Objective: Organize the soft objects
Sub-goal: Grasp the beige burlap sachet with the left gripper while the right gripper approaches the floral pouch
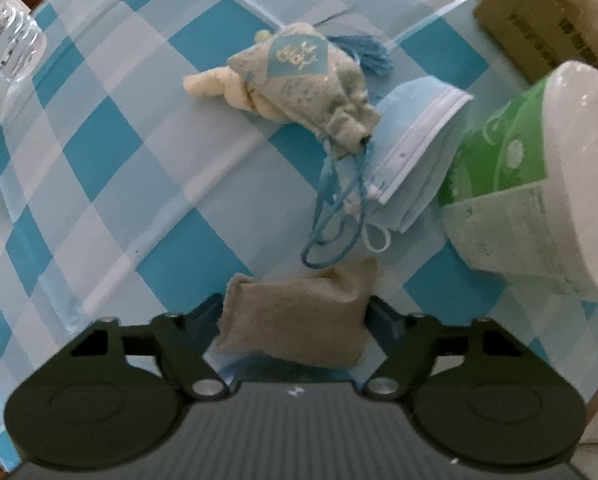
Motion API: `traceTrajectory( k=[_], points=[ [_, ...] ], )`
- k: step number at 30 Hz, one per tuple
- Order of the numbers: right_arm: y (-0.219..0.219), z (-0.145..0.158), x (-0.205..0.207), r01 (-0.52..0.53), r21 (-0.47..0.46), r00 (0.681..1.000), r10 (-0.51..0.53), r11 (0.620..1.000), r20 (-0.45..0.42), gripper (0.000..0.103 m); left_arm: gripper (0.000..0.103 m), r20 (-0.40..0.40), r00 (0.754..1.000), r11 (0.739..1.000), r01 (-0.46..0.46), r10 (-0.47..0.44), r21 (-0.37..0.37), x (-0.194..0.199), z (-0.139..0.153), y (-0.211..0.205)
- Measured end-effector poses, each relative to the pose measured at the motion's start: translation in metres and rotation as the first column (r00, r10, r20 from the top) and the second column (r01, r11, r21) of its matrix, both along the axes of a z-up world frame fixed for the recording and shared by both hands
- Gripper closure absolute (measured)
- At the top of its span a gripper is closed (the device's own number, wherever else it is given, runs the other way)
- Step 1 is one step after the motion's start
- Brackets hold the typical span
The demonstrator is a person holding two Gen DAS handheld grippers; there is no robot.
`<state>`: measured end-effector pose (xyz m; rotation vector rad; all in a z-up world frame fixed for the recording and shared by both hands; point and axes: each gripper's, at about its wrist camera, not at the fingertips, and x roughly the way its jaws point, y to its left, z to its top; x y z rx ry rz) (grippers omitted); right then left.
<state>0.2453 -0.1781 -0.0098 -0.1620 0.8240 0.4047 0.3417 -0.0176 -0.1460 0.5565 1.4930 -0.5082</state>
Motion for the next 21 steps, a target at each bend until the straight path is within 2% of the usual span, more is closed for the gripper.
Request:
traceTrajectory(
  k=[10, 21],
  points=[
    [0.003, -0.005, 0.013, -0.020, -0.015, 1.000, 0.019, 1.000, -0.023, 0.000, 0.048, 0.012, 0.999, 0.997, -0.037, 0.038, -0.064, 0.004, 0.015, 0.013],
    [0.024, -0.019, 0.064, -0.126, -0.068, 0.983, 0.116, 0.990, -0.142, 0.004, 0.048, 0.037, 0.996, 0.992, -0.079, 0.083, -0.095, 0.007, 0.016, 0.024]
  ],
)
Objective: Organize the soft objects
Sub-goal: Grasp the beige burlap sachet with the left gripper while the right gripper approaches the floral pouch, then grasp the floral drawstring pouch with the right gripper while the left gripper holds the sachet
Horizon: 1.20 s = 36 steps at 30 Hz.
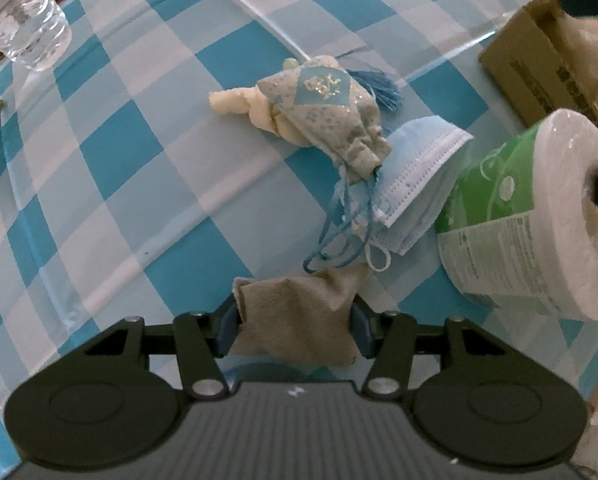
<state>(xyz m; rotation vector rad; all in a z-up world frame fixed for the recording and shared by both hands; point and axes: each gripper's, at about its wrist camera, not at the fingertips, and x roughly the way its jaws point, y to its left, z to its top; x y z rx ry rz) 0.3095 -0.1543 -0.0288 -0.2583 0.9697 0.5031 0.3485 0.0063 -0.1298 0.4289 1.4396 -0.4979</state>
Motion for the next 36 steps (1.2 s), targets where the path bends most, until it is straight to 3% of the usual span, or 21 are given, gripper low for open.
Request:
traceTrajectory(
  k=[10, 25, 27, 36],
  points=[
    [0.025, -0.036, 0.060, -0.046, 0.002, 0.989, 0.045, 0.999, -0.142, 0.019, 0.049, 0.003, 0.998, 0.996, -0.068, 0.069, -0.050, -0.005, -0.001, 0.016],
    [0.051, -0.084, 0.093, -0.082, 0.029, 0.959, 0.087, 0.996, -0.269, 0.034, 0.049, -0.019, 0.991, 0.987, -0.135, 0.133, -0.086, -0.004, 0.000, 0.032],
    [0.051, -0.086, 0.095, -0.071, 0.032, 0.958, 0.077, 0.997, -0.277, 0.043, 0.049, -0.018, 0.991, 0.987, -0.136, 0.135, -0.083, -0.004, -0.003, 0.028],
    [0.043, -0.085, 0.096, -0.025, 0.063, 0.958, 0.042, 0.998, -0.284, 0.062, 0.050, -0.017, 0.991, 0.988, -0.130, 0.129, -0.084, -0.004, -0.004, 0.023]
  ],
)
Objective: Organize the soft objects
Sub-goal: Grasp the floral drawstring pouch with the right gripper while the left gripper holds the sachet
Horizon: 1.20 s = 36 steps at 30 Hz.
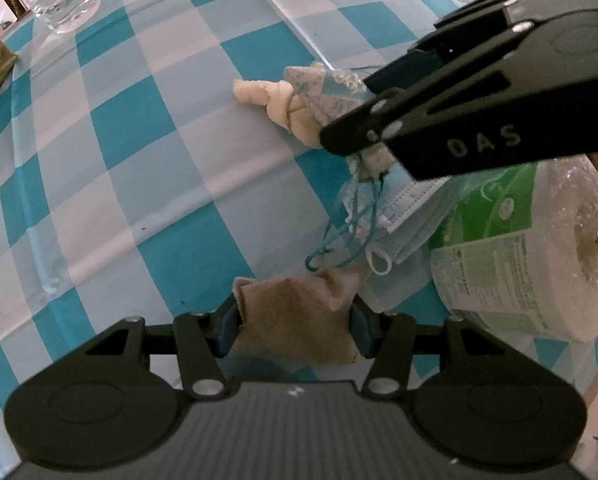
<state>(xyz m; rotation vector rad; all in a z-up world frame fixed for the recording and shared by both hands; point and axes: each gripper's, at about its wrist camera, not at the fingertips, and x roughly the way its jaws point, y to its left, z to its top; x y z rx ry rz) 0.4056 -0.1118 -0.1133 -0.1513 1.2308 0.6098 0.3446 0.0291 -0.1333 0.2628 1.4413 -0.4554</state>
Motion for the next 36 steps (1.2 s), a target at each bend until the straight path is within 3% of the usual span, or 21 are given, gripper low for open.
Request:
traceTrajectory(
  k=[10, 25, 36],
  points=[
    [-0.011, 0.009, -0.004, 0.035, 0.029, 0.999, -0.035, 0.999, 0.008, 0.071, 0.053, 0.012, 1.000, 1.000, 0.009, -0.009, -0.014, -0.002, 0.009, -0.002],
    [-0.045, 0.030, -0.010, 0.119, 0.079, 0.992, -0.122, 0.990, 0.028, 0.072, 0.053, 0.049, 0.998, 0.999, 0.031, -0.030, -0.008, -0.010, 0.028, -0.016],
    [-0.033, 0.062, -0.036, 0.071, 0.148, 0.994, -0.082, 0.987, 0.073, 0.072, 0.054, 0.088, 0.995, 0.999, 0.049, -0.049, -0.001, -0.027, 0.053, -0.013]
  ],
)
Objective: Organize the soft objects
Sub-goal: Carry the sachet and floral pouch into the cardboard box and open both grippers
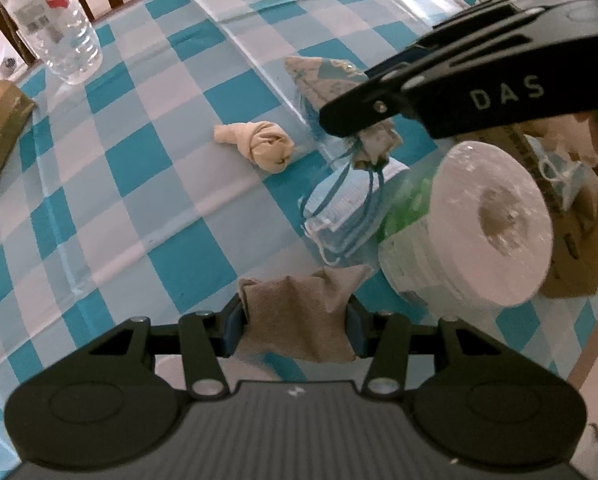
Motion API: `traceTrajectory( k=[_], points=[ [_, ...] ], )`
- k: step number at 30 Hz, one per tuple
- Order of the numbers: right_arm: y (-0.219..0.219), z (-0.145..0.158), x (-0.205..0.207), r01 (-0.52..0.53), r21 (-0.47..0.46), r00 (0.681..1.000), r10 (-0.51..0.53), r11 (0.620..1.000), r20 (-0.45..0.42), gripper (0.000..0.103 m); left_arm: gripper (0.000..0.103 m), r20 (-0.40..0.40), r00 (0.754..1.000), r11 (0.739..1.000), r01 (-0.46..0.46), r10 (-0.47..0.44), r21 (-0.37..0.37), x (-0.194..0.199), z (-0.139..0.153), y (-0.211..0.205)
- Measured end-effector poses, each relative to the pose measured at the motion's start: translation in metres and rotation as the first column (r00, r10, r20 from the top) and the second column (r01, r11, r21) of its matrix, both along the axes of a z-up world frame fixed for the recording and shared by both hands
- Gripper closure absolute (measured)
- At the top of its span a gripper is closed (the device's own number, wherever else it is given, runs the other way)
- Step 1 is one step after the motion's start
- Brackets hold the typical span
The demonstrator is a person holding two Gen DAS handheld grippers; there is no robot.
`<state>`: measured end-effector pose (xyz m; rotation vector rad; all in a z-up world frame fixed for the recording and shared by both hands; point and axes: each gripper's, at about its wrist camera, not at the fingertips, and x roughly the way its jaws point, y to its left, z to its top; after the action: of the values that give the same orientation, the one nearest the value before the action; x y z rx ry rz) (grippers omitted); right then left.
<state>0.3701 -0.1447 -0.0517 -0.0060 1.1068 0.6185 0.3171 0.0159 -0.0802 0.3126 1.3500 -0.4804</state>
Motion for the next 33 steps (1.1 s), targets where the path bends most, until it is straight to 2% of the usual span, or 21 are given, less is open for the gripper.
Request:
traceTrajectory(
  k=[8, 16, 20, 23, 33],
  points=[
    [0.012, 0.031, -0.036, -0.060, 0.047, 0.998, 0.059, 0.997, 0.036, 0.072, 0.054, 0.033, 0.999, 1.000, 0.018, -0.018, -0.016, -0.029, 0.026, 0.009],
    [0.024, 0.049, -0.086, -0.082, 0.051, 0.995, 0.079, 0.995, 0.062, 0.072, 0.054, 0.080, 0.995, 0.998, 0.054, -0.051, -0.032, -0.066, 0.052, 0.016],
    [0.024, 0.056, -0.121, -0.028, 0.029, 0.994, 0.025, 0.999, 0.102, 0.072, 0.054, 0.110, 0.991, 0.996, 0.081, -0.077, -0.037, -0.087, 0.059, 0.016],
    [0.020, 0.058, -0.147, 0.021, 0.034, 0.995, -0.024, 0.999, 0.099, 0.072, 0.054, 0.121, 0.986, 0.992, 0.118, -0.111, -0.051, -0.102, 0.063, 0.014],
    [-0.008, 0.042, -0.225, 0.225, 0.013, 0.974, -0.226, 0.974, 0.022, 0.072, 0.054, 0.136, 0.950, 0.954, 0.291, -0.280, -0.070, -0.146, 0.061, -0.011]
  ],
)
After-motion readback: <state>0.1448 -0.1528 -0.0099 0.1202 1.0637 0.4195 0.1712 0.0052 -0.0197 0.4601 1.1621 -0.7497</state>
